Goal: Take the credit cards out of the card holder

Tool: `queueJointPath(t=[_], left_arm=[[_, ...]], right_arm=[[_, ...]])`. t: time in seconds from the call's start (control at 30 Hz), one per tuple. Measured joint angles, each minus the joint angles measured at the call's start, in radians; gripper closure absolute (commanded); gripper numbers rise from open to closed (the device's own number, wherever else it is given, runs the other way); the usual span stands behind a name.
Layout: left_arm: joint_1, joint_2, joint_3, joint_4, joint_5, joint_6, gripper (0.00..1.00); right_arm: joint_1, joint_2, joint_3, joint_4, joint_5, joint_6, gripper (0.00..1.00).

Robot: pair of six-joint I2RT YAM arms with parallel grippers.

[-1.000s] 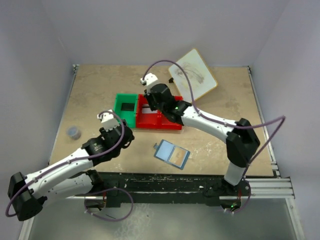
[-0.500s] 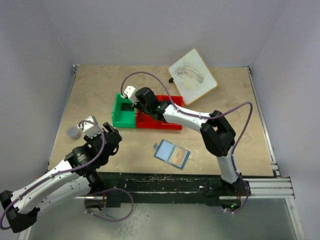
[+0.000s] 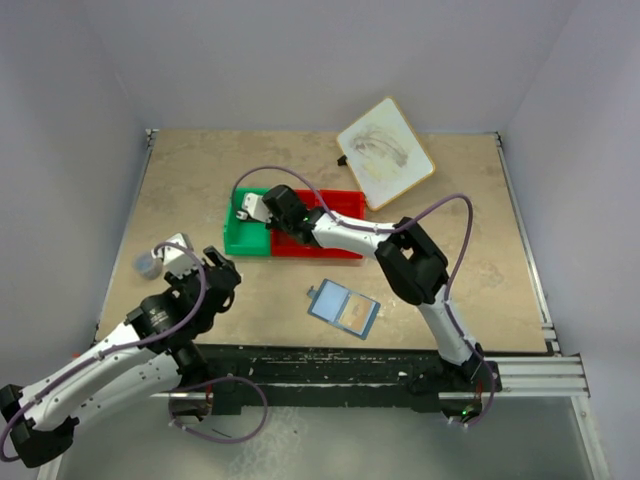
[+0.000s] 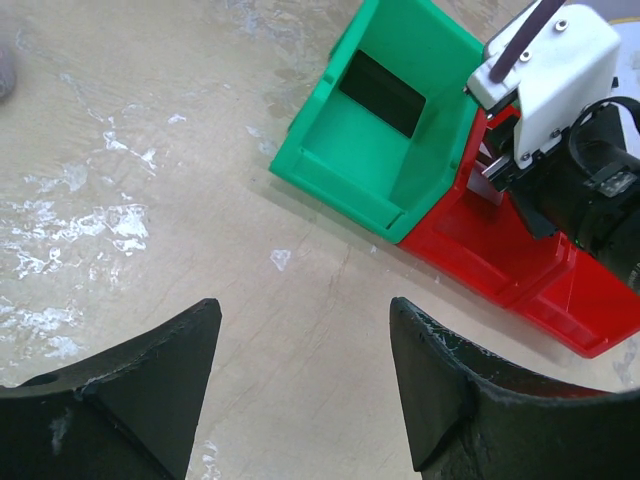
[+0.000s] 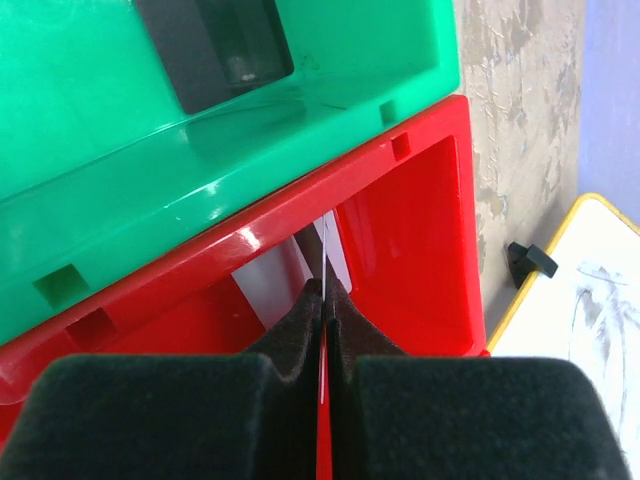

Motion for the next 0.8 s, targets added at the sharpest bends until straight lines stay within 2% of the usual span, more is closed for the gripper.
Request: queueJointPath(t=[0.3,0.43,0.67,0.77,0.8], left_arm=[[0.000,-0.050,0.019,-0.024,-0.008,0.000,0.33],[0.000,-0.072,0.025,-0.032,-0.016,0.000,0.33],[0.000,-0.082,0.032,-0.033,-0.023,0.000,0.33],[0.000,-0.081,0.032,-0.032,-0.023,0.000,0.33],[0.000,-0.080,0.032,-0.032,-0.023,0.001,0.33]], right_arm=[[0.000,0.009,-0.017,0.057,0.015,-0.092,1.00],[0.000,0.035,-0.015,0.077,0.023,-0.114,0.96],[0.000,0.079,0.027,0.024,0.014,-0.093,0.77],[0.000,0.077,0.027,0.003,-0.001,-0.067,0.60],[0.000,0.076,0.027,0.000,-0.004,-0.060,0.58]])
